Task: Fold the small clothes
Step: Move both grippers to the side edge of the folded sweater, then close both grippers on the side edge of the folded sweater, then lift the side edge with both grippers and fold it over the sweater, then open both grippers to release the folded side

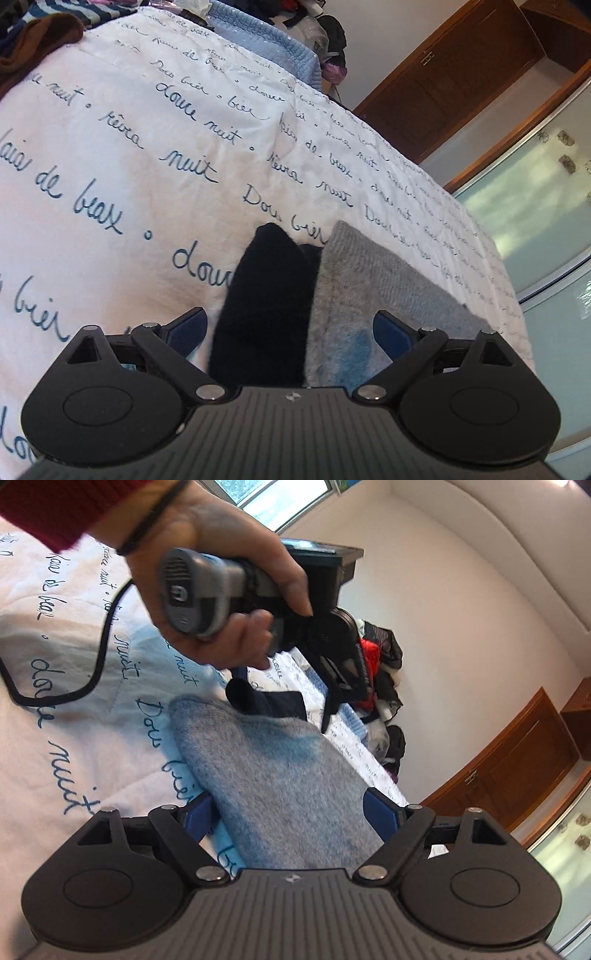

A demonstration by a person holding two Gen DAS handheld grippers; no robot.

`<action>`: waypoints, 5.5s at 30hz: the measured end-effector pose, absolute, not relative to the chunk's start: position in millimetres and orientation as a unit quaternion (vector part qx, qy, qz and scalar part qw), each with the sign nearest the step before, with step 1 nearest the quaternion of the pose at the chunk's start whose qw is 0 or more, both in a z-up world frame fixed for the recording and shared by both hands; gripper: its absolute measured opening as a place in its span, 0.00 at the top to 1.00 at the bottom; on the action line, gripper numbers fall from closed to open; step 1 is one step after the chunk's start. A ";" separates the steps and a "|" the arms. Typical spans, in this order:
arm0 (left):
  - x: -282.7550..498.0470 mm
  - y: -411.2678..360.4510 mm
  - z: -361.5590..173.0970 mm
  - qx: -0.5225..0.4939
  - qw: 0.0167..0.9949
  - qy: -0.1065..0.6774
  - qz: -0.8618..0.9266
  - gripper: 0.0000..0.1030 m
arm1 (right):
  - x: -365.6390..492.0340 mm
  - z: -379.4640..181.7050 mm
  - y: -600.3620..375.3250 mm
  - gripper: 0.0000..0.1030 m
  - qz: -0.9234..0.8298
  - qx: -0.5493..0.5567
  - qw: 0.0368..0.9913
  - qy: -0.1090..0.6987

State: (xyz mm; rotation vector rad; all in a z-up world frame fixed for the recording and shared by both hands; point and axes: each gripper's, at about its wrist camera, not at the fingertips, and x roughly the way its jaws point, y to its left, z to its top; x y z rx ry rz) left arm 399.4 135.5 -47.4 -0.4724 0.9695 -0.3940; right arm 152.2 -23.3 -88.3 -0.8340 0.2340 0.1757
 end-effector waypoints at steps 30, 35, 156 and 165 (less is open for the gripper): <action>412.3 119.0 -57.0 -0.259 0.818 0.452 -0.242 0.75 | 161.9 -95.3 -17.9 0.35 0.069 -0.432 0.896 0.073; 419.1 110.2 -62.8 -0.277 0.801 0.463 -0.260 0.41 | 166.5 -105.9 -19.4 0.34 0.065 -0.437 0.894 0.068; 259.5 -194.8 26.2 0.045 0.889 0.383 -0.246 0.32 | 117.6 -105.9 -412.0 0.72 0.095 0.449 0.844 0.277; 228.3 -152.4 5.2 0.043 0.894 0.394 -0.210 0.21 | 112.9 -110.6 -417.1 0.77 0.096 0.467 0.839 0.260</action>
